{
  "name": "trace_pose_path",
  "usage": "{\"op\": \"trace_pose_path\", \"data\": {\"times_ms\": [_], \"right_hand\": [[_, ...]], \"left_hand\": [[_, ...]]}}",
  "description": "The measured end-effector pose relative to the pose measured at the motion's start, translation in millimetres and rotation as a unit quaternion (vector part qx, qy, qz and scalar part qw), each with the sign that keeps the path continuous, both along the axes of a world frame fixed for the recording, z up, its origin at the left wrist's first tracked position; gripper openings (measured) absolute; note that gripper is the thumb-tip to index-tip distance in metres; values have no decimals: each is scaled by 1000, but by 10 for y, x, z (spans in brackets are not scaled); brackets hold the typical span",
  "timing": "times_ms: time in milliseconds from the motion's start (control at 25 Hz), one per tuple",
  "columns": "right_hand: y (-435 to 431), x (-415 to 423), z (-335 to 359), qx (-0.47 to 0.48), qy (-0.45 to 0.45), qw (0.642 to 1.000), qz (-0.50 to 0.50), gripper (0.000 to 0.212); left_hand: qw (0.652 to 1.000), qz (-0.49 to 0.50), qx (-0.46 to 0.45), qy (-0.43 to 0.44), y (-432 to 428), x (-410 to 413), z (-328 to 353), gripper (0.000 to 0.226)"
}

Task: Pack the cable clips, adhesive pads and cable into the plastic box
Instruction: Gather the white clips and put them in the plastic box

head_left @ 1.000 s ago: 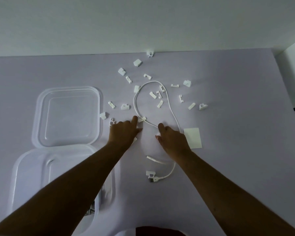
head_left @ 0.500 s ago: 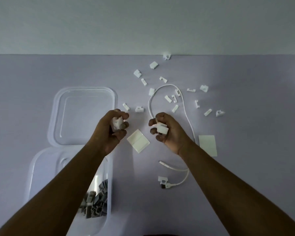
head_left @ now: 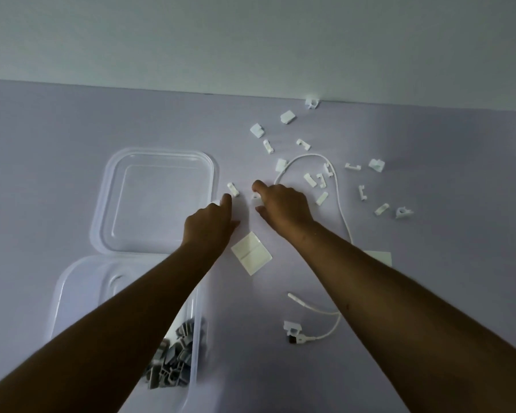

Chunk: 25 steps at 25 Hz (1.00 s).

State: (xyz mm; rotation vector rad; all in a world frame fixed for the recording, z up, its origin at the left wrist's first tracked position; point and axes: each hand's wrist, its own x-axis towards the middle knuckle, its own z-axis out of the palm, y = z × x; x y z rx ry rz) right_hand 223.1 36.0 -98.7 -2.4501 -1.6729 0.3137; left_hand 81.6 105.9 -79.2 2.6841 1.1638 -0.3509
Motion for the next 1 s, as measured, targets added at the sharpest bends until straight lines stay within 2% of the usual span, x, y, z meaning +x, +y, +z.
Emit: {"op": "trace_pose_path", "data": {"times_ms": [120, 200, 240, 280, 320, 360, 400, 440, 480, 520, 560, 600, 640, 680, 760, 800, 880, 920, 960, 1000], "right_hand": [[-49, -2, -26, 2, -28, 1000, 12, 22], [-91, -23, 26, 1, 20, 1000, -23, 25], [-116, -32, 84, 4, 100, 993, -66, 27], [-151, -43, 157, 23, 233, 964, -124, 26], [-193, -62, 240, 51, 400, 896, -185, 22], [-255, -95, 337, 74, 559, 793, -231, 17], [-330, -150, 425, 86, 678, 685, -251, 12], [-399, -215, 488, 90, 755, 599, -251, 9], [-449, -298, 547, 92, 803, 537, -241, 11], [-476, -389, 610, 92, 833, 497, -224, 14], [-471, -484, 669, 88, 852, 472, -209, 15], [-446, -589, 730, 82, 861, 461, -199, 15], [-414, -690, 784, 71, 861, 468, -187, 13], [-383, -786, 830, 57, 852, 492, -168, 11], [-316, -964, 894, 7, 806, 582, -105, 6], [-280, -1074, 922, -29, 762, 644, -62, 4], [-193, -1339, 976, -93, 613, 783, 47, 6], [-161, -1478, 978, -115, 520, 839, 112, 7], [-135, -1598, 961, -131, 419, 881, 178, 9], [-120, -1704, 930, -144, 315, 907, 237, 11]], "left_hand": [[999, -27, 12, 29, -64, -2, -24, 46], [1000, -17, -20, 4, -97, 1, 32, 42], [997, 13, -64, -40, -99, 4, 86, 36], [982, 70, -135, -112, -76, -5, 151, 29], [937, 159, -239, -201, -33, -26, 227, 23], [847, 260, -361, -291, 8, -73, 303, 18], [727, 344, -469, -365, 42, -160, 403, 15], [603, 394, -555, -417, 61, -286, 521, 14], [496, 411, -615, -456, 79, -439, 626, 16], [413, 410, -652, -486, 96, -613, 698, 20], [349, 405, -674, -509, 103, -796, 746, 22], [305, 404, -683, -527, 102, -997, 784, 21], [279, 411, -682, -537, 85, -1193, 815, 18], [274, 424, -676, -536, 53, -1380, 835, 15], [305, 466, -657, -507, -35, -1711, 824, 10], [334, 491, -643, -484, -84, -1857, 790, 13], [380, 539, -612, -436, -182, -2096, 685, 21], [393, 558, -600, -417, -238, -2167, 625, 27], [405, 567, -594, -401, -294, -2197, 562, 31], [419, 571, -591, -386, -346, -2207, 508, 32]]}}
